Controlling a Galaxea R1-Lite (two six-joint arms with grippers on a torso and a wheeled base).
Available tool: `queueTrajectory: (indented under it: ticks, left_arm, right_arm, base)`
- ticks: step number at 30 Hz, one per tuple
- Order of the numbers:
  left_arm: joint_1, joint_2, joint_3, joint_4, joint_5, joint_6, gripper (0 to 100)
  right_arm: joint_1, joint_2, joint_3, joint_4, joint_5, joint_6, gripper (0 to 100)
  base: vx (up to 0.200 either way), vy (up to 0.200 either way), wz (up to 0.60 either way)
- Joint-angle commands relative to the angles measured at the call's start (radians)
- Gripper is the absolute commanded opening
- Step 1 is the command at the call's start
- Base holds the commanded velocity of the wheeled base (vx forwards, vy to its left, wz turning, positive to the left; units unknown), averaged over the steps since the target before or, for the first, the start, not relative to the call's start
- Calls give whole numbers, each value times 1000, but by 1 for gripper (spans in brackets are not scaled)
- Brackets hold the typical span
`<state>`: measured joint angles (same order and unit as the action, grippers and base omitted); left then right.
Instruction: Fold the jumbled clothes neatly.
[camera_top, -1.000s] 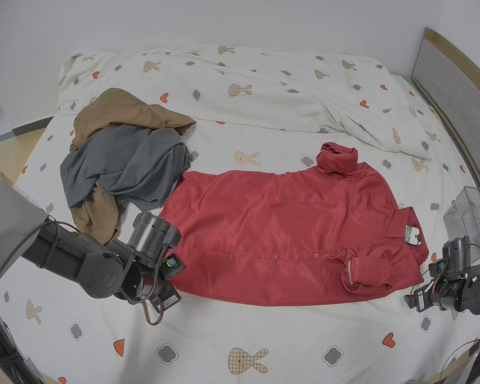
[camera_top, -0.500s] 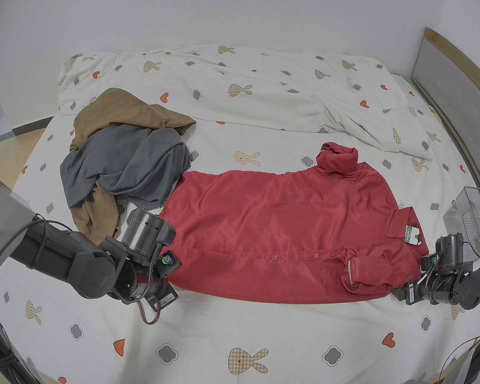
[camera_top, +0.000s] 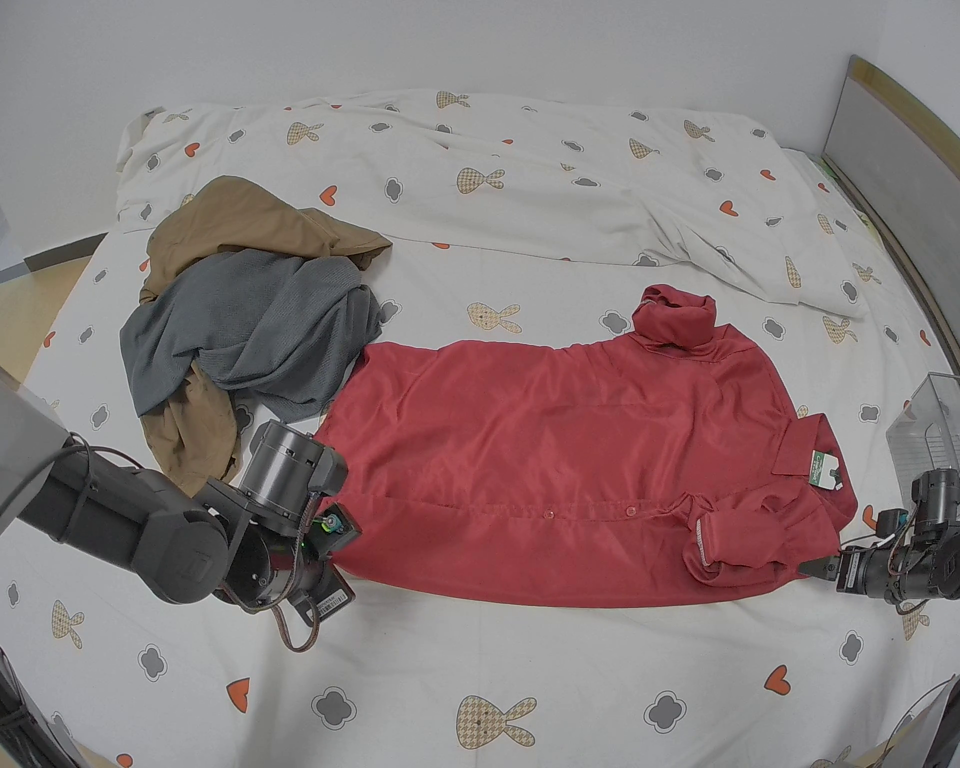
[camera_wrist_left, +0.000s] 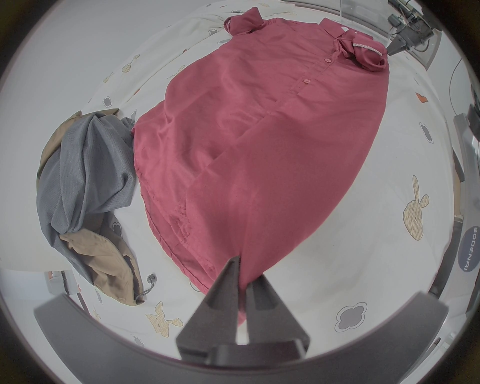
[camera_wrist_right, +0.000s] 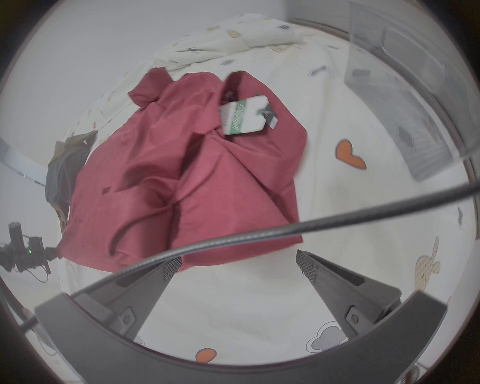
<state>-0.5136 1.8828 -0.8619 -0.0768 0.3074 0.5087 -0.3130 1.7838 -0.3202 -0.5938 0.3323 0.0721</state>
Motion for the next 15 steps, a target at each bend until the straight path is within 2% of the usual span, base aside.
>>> queueTrajectory:
  ticks: [1,9,15]
  left_arm:
    - [3,-1,9,-3,1,1,0]
    - [12,-4,15,-3,22,1,0]
    - [14,-8,18,-3,30,1,0]
  right_arm:
    - [-67,103,-8,-4,34,14,100]
    - [-74,123,-22,-15,109,37,100]
    - [-77,69,-26,-113,163,178,100]
  base:
    - [0,0,0]
    - [0,0,0]
    - [0,0,0]
